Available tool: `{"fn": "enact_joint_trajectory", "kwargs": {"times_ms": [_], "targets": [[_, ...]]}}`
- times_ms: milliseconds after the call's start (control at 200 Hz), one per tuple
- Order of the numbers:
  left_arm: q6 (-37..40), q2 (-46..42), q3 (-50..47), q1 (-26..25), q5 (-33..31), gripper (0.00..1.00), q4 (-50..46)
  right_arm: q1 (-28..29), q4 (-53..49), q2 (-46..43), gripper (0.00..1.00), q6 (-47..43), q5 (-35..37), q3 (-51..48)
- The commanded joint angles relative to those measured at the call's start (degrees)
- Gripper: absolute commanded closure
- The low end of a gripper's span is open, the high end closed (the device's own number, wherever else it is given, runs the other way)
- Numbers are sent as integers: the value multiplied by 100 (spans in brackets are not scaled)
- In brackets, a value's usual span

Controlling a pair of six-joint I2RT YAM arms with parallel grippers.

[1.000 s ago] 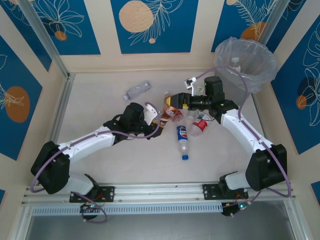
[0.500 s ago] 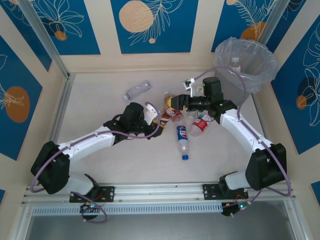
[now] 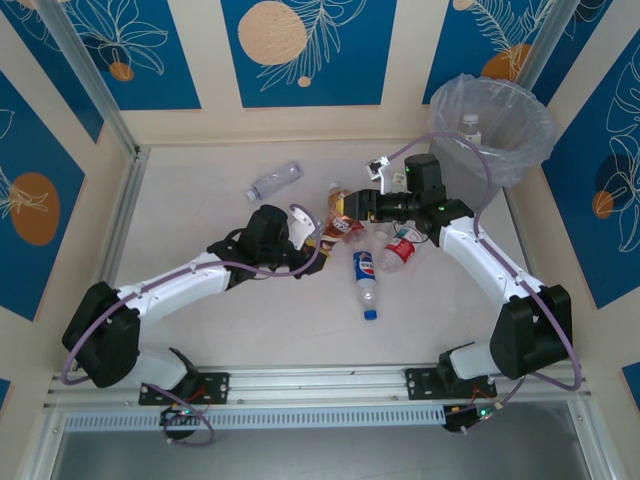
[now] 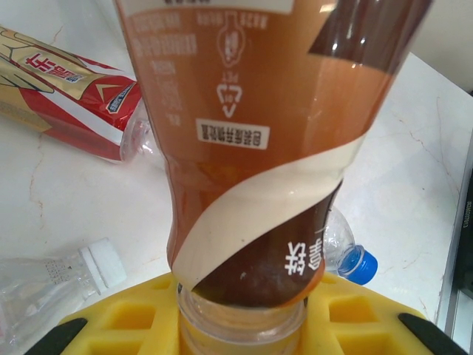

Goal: Put the plastic bottles in the bin

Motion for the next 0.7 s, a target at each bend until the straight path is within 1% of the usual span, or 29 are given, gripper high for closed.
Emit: {"fn": "enact_joint_trajectory", "kwargs": {"times_ms": [0,70,160,240,470,490,495,505,515,635,695], "targets": [[1,29,180,-54,150,72,125,-4,-56,-63,51,-2,-42,154],[16,20,171,-52,205,63,149,-30,-10,-91,52,39,-33,135],[44,-49,70,-54,421,46,361,-65,29,-122,52,61,-35,136],[40,-144,-75,-53,538,37,604,-76,42,-139,53,68,-27,143],[-11,-461,-374,-50,467,19,940,-207,44,-236,53,24,57,194],[-30,-491,-416,-47,411,15,1009,-234,20,-238,53,12,62,209],[-37,-504,-430,-43,401,10,1024,-239,16,-243,53,6,63,212],[-42,-526,-458,-44,368,4,1055,-254,6,-246,53,-10,70,221],[-53,-550,-482,-47,338,2,1100,-264,-14,-246,53,-25,85,245],[-166,-820,-764,-33,-46,1,1527,-364,-185,-306,53,-165,240,353],[-236,-941,-874,-32,-346,1,1671,-429,-225,-362,53,-244,312,381]]}}
